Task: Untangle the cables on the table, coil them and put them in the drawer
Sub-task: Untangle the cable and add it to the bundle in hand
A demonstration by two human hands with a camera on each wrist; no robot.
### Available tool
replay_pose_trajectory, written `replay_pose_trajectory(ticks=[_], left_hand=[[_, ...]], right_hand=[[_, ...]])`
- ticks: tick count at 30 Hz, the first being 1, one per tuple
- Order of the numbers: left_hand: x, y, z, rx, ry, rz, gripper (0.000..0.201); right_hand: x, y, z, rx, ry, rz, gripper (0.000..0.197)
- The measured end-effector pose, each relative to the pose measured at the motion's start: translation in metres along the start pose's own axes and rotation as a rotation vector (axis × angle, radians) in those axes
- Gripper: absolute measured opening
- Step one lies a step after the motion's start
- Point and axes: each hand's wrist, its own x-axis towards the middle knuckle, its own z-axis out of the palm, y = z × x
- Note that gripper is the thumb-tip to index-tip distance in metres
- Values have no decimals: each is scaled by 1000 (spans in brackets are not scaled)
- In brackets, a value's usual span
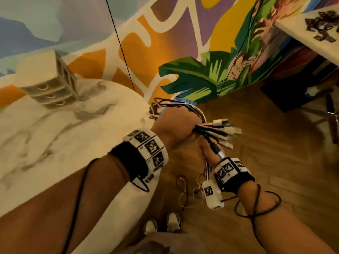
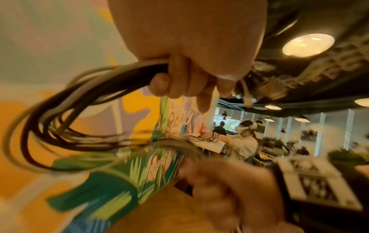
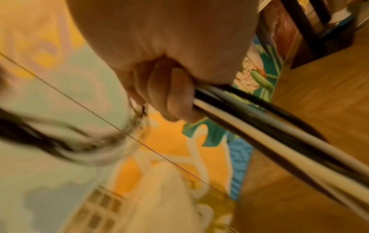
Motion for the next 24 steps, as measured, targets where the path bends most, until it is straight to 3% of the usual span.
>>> replay_pose_trajectory(ticks=[3,6,9,13,16,19,24], left_hand=[[8,-5,22,-289,-56,-235,24],[18,-8,21,-731,15,-376,38],[30,-2,5,-882,139,-443,23],[36,-1,-24,-888,376,-374,24],[32,-10,-36,-789,426,-300,32],[28,-17,-40,-692,437,-259,24],[23,-23,-59,-639,566,-209,20]], right_hand=[[-17,-36,-17,100,64,-203,40],[-52,-88,-21,131,-73,-431,42],[-62,-106,-18,195,-61,-539,44],[-56,-87,-8,200,-57,-458,28],[-35,-47,-1,85,-8,-321,33],[-6,-14,3,8,35,-181,30],[15,27,8,-70,35,2,37]])
